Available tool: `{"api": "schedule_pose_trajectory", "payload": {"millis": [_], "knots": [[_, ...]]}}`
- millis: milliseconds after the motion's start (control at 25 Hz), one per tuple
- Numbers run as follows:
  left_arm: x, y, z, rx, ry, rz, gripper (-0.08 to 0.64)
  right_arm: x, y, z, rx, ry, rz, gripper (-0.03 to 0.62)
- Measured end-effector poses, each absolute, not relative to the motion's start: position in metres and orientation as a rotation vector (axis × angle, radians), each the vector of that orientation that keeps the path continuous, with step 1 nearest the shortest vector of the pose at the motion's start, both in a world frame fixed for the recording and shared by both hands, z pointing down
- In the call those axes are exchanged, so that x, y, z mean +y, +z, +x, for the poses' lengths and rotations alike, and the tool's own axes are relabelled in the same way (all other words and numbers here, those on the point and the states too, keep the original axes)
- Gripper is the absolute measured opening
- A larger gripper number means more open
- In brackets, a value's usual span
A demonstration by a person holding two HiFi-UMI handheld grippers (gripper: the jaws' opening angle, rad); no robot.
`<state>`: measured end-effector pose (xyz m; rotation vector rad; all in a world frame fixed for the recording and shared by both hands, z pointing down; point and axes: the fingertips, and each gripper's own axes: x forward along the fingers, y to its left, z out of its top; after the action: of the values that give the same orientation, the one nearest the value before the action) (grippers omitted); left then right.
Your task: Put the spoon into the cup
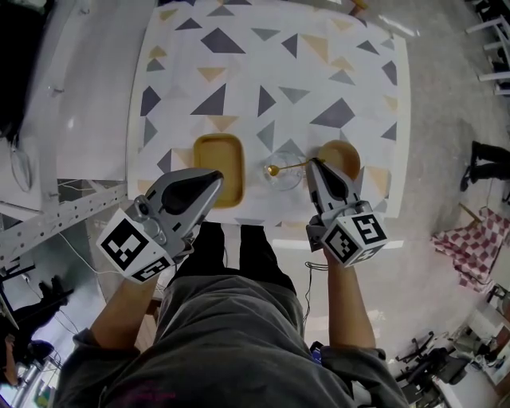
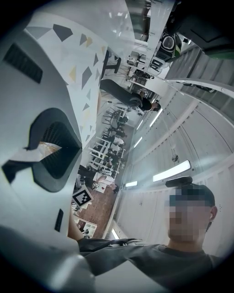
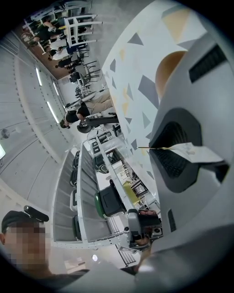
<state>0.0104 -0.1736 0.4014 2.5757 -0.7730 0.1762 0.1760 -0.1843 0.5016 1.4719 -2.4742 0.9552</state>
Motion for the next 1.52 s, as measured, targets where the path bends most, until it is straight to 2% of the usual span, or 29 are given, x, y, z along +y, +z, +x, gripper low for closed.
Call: {"api": "schedule_pose_trajectory", "payload": {"millis": [360,480,800,1240,1520], "knots": [[-0.173,0.393,0.009,-0.756,0.183,2.598,0.015,-0.183,0.497,0.175,-2.475,0.973,1.483,0.029],[-0.173,0.388,0.008,-0.75,0.185,2.608,0.015,-0.183,0.493,0.176,-2.477,0.987,1.501,0.081],[-0.17,0.373,0.007,-0.705,0.168,2.651,0.015,-0.176,0.472,0.187,-2.464,0.953,1.599,0.114],[-0.167,0.348,0.002,-0.617,0.126,2.717,0.015,-0.154,0.429,0.195,-2.43,0.835,1.777,0.11],[-0.165,0.328,-0.002,-0.566,0.098,2.762,0.015,-0.141,0.404,0.185,-2.445,0.804,1.815,0.083]]}}
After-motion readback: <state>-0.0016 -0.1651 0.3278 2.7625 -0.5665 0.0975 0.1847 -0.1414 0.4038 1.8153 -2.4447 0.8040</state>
